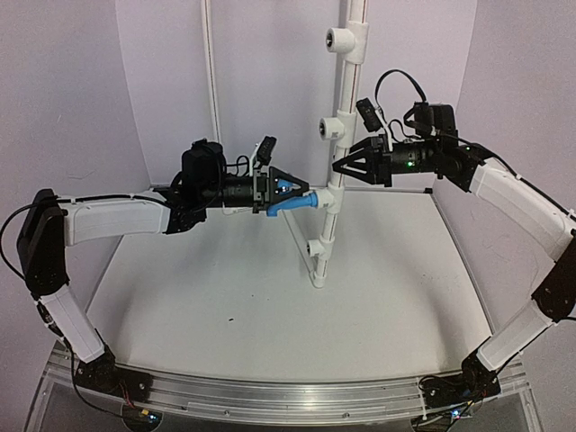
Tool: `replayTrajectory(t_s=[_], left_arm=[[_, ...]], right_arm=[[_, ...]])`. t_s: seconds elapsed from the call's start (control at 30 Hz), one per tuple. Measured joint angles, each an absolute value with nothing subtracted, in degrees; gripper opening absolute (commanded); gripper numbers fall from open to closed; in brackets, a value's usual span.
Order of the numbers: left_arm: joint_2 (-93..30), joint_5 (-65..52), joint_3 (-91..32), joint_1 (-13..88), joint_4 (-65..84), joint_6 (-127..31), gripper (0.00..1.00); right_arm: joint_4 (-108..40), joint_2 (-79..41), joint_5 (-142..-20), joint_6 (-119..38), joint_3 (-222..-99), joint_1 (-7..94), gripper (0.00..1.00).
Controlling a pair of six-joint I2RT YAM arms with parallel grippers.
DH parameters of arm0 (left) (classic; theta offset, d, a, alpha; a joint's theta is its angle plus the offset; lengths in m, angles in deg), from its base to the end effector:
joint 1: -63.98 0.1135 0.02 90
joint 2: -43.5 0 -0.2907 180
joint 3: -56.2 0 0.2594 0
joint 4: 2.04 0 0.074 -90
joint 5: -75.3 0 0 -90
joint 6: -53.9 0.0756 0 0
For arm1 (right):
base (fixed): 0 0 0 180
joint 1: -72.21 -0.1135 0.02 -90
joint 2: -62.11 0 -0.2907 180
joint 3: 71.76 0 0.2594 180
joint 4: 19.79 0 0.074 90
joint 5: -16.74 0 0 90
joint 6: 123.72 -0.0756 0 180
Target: Install the water faucets
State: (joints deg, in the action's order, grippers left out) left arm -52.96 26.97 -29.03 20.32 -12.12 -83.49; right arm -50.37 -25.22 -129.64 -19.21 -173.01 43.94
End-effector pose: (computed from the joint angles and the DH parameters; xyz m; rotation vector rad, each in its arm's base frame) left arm 0.2819 -0.3385 0.3492 0.6098 1.8131 -1.7314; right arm 0.2954 0.2303 0.4331 -1.2715 1.3566 1.0729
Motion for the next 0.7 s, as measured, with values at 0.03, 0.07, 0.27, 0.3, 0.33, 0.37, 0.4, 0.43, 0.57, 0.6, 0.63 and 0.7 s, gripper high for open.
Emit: replayTrajectory(t_s=[0.03,0.07,0.27,0.3,0.33,0.37,0.4,0.43,0.57,0.6,0.63,0.7], left_arm=[[-53.16,27.73,-29.03,20.38,-13.22,-83.94,0.52],[-53.3,28.32,-29.0,20.45,-14.21,-84.26,0.48],[-53.39,28.82,-28.7,20.46,-17.29,-85.06,0.3],[-53.39,28.54,-28.7,20.47,-17.37,-84.24,0.27],[-53.39,28.31,-28.71,20.48,-17.38,-83.64,0.25],[-53.41,28.11,-28.72,20.48,-17.24,-83.52,0.21],[-53.39,27.95,-28.8,20.48,-17.06,-83.5,0.17],[-53.4,27.8,-28.98,20.48,-16.7,-83.5,0.14],[-53.41,27.2,-29.93,20.48,-14.59,-83.73,0.03],[-53.42,27.12,-30.07,20.48,-14.31,-83.93,0.01],[-53.43,27.08,-30.15,20.48,-14.16,-84.15,0.0],[-53.56,27.06,-30.21,20.54,-14.16,-85.07,0.0]], right_arm=[[-50.4,-25.22,-129.72,-19.18,-173.01,43.94,0.0],[-50.39,-25.22,-129.71,-19.19,-173.01,43.94,0.0],[-50.36,-25.22,-129.64,-19.23,-173.01,43.91,0.0],[-50.33,-25.22,-129.57,-19.27,-173.01,43.91,0.0],[-50.31,-25.23,-129.52,-19.28,-173.01,43.91,0.0],[-50.31,-25.24,-129.49,-19.25,-173.01,43.91,0.0],[-50.33,-25.25,-129.49,-19.23,-173.01,43.91,0.0],[-50.32,-25.25,-129.47,-19.25,-173.01,43.93,0.0],[-50.31,-25.25,-129.38,-19.38,-173.01,44.05,0.0],[-50.31,-25.25,-129.34,-19.42,-173.01,44.05,0.0],[-50.31,-25.25,-129.29,-19.46,-173.01,44.07,0.0],[-50.31,-25.25,-129.25,-19.49,-173.01,44.09,0.0]])
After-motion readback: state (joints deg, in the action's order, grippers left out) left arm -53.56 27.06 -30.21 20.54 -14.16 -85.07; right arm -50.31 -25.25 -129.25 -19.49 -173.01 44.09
